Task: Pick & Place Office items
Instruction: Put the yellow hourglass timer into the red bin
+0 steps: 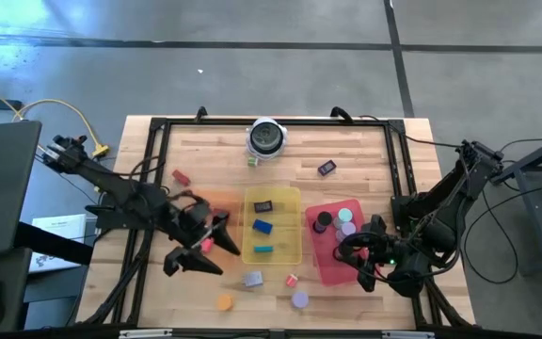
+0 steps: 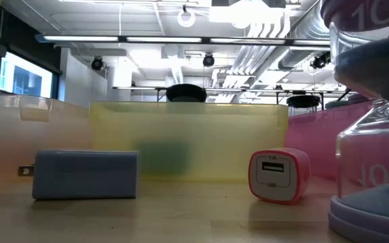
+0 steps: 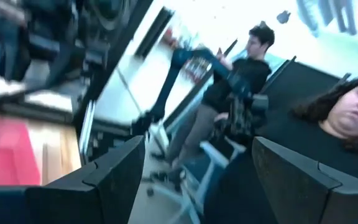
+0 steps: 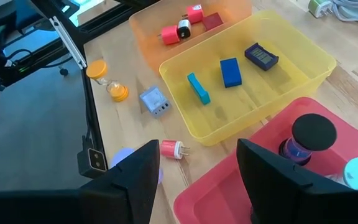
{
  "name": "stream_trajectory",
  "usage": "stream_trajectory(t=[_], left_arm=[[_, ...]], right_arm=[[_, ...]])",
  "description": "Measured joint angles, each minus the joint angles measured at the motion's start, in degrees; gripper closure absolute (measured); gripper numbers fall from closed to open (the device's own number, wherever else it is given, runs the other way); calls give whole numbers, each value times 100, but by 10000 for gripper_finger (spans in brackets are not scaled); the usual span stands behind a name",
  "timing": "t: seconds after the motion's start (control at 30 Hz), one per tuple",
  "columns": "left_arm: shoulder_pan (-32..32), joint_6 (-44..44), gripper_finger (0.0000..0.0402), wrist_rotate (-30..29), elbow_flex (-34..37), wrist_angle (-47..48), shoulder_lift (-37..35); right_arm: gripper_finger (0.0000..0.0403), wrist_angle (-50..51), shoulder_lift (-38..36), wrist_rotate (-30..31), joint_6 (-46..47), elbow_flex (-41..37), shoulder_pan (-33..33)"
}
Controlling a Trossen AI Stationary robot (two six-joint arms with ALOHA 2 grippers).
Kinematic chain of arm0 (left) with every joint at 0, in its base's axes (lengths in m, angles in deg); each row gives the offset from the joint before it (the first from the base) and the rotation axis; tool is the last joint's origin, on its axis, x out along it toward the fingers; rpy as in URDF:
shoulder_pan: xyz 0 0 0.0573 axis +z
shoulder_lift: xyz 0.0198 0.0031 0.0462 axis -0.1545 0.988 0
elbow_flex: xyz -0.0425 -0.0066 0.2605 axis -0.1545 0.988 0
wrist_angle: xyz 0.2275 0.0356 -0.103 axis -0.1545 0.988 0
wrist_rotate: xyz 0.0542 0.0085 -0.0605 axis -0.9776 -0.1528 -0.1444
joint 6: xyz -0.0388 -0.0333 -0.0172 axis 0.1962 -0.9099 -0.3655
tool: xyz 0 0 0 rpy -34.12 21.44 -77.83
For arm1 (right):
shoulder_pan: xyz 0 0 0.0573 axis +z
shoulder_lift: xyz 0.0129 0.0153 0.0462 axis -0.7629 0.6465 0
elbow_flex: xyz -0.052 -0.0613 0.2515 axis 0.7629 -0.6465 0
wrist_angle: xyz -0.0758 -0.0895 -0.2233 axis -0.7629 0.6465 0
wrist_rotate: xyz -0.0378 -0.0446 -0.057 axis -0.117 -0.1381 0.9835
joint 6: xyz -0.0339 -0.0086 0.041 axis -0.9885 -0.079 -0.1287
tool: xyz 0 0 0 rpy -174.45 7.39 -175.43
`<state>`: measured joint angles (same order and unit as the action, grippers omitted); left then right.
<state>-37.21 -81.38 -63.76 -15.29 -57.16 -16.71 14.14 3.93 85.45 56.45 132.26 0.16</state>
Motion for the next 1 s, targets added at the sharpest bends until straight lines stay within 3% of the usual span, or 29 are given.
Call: stream_trajectory(t=[0.3, 0.6, 0.8, 1.0], left_arm=[[249, -200, 112, -308, 0, -414, 79], [550, -77, 112, -1939, -6, -427, 116], [251, 523, 112, -2491, -755, 769, 155], [-462, 1351, 112, -4139, -2538, 3040, 785]], right_arm=[[199, -71, 17, -21, 1, 0, 0], [199, -154, 19, -22, 1, 0, 0], [199, -153, 17, -22, 1, 0, 0], [199, -145, 17, 45, -18, 0, 0]])
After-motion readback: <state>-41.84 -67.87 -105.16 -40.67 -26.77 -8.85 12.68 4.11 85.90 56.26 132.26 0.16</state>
